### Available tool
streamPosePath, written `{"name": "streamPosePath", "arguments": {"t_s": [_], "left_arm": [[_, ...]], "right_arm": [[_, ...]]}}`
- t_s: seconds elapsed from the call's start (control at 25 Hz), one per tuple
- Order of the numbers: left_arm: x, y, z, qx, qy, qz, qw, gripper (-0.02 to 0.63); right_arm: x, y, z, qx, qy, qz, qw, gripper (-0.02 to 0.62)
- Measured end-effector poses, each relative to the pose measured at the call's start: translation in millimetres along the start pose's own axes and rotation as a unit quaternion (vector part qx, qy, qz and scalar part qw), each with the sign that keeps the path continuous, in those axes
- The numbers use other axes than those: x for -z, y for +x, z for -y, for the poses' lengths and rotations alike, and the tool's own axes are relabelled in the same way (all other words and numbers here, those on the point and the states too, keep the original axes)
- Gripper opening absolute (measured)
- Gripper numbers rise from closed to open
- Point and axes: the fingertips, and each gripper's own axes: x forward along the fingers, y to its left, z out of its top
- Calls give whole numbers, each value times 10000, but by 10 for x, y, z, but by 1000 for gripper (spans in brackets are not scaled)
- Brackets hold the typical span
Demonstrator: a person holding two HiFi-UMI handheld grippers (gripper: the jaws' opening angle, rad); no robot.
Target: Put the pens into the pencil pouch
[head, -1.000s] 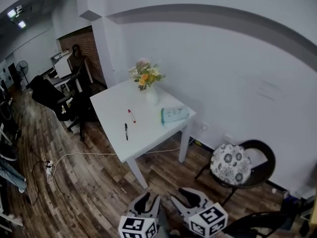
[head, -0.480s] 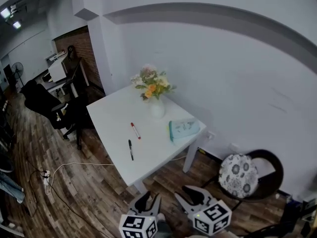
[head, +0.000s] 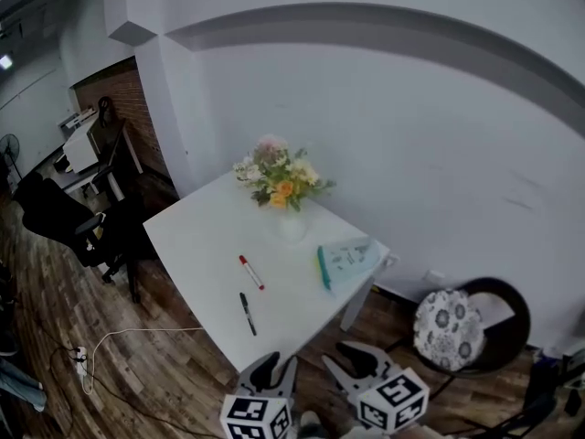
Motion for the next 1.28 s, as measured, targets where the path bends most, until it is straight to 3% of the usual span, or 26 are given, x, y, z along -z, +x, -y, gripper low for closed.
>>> {"name": "streamPosePath", "arguments": {"t_s": [0.28,0.68,1.28], "left_arm": [[30,181,-187,125,-135,-182,9997,117],[-45,528,-510,-31,-228,-242,9994,117],[-787,1443,-1031,-658,-371,-101,9971,117]], "right_arm": [[49,237,135,194,98,-217,9995,121],[-87,779,341,-119,86,-383,9992,121],[-671,1719,1245,-622,-38,-527,9967,121]]}}
